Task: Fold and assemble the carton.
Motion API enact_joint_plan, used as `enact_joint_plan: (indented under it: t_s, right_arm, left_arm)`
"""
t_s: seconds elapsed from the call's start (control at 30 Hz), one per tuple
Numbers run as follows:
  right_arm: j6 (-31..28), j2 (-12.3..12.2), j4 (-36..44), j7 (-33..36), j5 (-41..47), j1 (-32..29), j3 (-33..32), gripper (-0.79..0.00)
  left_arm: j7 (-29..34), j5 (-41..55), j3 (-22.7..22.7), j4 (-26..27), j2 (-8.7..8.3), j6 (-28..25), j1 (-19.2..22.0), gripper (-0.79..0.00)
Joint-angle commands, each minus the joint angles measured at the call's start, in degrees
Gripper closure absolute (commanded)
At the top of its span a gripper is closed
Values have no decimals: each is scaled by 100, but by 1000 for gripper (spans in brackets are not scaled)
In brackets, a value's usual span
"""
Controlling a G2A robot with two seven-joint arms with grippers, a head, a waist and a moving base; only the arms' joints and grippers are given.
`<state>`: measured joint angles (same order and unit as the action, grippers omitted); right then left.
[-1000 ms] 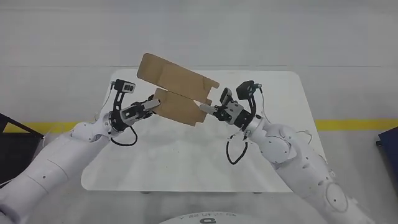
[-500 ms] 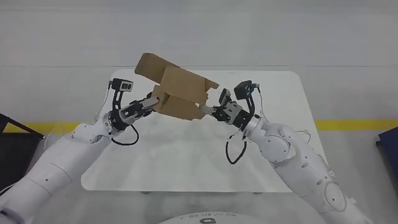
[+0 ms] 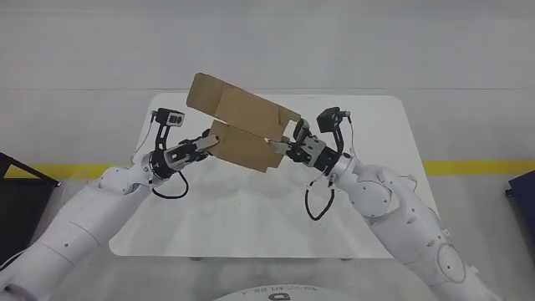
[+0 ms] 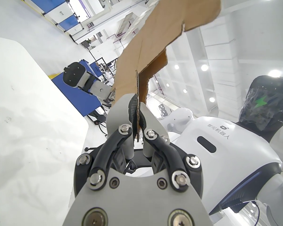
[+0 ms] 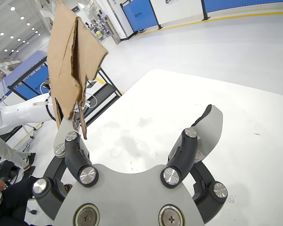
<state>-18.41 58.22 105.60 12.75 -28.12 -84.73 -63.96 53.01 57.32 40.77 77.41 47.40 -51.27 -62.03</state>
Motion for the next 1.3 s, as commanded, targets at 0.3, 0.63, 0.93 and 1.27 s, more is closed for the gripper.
enact_joint_plan:
  t_s: [0.3, 0.63, 0.93, 1.27]
  right_arm:
    - [-1093, -26, 131, 216, 256, -191, -116, -785]
    - [-1048, 6, 271, 579, -458, -168, 175, -785]
    - [-561, 64, 213, 726, -908, -20, 370, -785]
    - [-521, 94, 269, 262, -1037, -79, 282, -785]
  left_arm:
    - [-5, -410, 232, -170, 126, -4, -82, 0]
    - [-269, -584, 406, -264, 286, -173, -112, 0]
    - [-118, -316, 566, -243, 389, -118, -189, 0]
    - [80, -319, 754, -291, 467, 81, -265, 0]
